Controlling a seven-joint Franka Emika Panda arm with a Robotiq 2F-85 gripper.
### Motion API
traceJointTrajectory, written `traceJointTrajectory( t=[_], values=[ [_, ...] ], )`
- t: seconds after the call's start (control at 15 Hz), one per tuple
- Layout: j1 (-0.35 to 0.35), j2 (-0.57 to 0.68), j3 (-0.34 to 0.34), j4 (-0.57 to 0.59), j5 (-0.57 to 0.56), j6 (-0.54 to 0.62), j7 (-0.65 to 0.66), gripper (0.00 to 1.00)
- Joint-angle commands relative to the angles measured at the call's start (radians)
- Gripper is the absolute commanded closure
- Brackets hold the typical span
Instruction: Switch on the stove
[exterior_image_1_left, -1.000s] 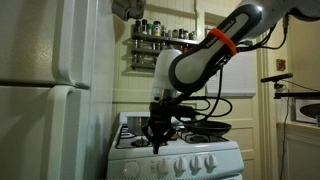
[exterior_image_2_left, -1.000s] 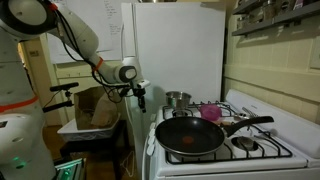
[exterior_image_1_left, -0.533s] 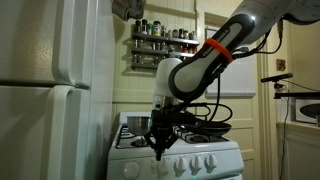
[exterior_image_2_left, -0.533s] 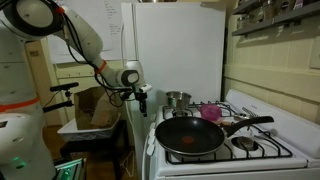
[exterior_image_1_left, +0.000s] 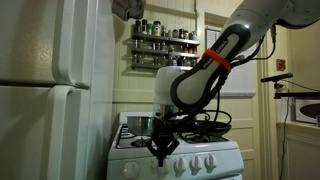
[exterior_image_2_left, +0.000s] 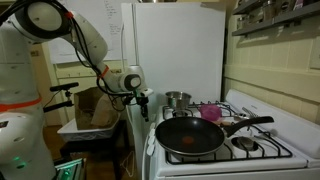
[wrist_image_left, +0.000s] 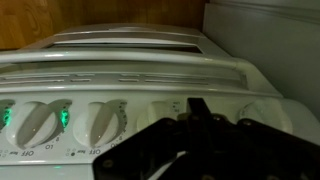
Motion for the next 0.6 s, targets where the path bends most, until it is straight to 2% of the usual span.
traceJointTrajectory(
  t=[0.0, 0.53],
  values=[
    [0.029, 0.028, -0.029, -0.009, -0.092, 0.049, 0.087, 1.00],
    [0.071, 0.082, -0.072, -0.005, -0.146, 0.127, 0.111, 1.00]
  ],
)
